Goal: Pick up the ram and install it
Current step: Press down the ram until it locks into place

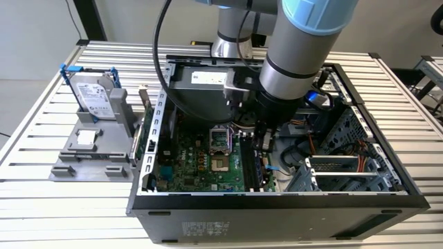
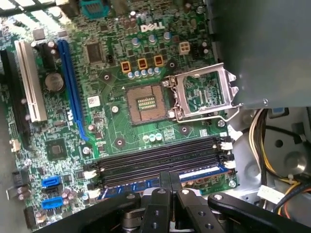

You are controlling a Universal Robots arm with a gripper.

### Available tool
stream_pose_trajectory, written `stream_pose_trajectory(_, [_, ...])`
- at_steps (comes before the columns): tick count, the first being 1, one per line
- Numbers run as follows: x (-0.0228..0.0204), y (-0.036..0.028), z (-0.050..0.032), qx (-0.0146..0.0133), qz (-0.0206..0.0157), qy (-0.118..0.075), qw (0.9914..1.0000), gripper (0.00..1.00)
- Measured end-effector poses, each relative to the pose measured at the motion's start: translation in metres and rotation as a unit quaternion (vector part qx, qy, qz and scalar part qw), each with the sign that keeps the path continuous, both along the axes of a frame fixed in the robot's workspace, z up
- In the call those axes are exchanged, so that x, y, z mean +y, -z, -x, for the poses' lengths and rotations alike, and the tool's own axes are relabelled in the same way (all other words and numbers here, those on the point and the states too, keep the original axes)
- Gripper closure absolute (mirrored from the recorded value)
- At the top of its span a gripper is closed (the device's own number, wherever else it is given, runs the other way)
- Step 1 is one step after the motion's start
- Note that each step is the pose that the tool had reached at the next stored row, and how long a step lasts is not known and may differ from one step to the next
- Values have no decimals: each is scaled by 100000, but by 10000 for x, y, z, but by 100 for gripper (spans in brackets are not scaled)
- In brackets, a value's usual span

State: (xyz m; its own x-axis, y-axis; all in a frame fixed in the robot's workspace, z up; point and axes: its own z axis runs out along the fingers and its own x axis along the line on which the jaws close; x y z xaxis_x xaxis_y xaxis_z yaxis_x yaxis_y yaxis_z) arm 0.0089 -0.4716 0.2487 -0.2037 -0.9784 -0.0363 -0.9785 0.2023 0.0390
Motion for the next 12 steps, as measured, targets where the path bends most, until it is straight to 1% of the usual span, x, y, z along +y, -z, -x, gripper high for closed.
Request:
stream_pose_trajectory(3, [0,0,-6,-3,-5,-1778,99984,100])
stream_pose_trajectory(6, [0,1,-18,-4,-12,-3488,99939,100])
stream_pose_trajectory(8, [0,1,-27,-2,-9,-4620,99893,100])
stream_pose_trajectory(12, [0,0,-49,-2,-3,-6810,99768,100])
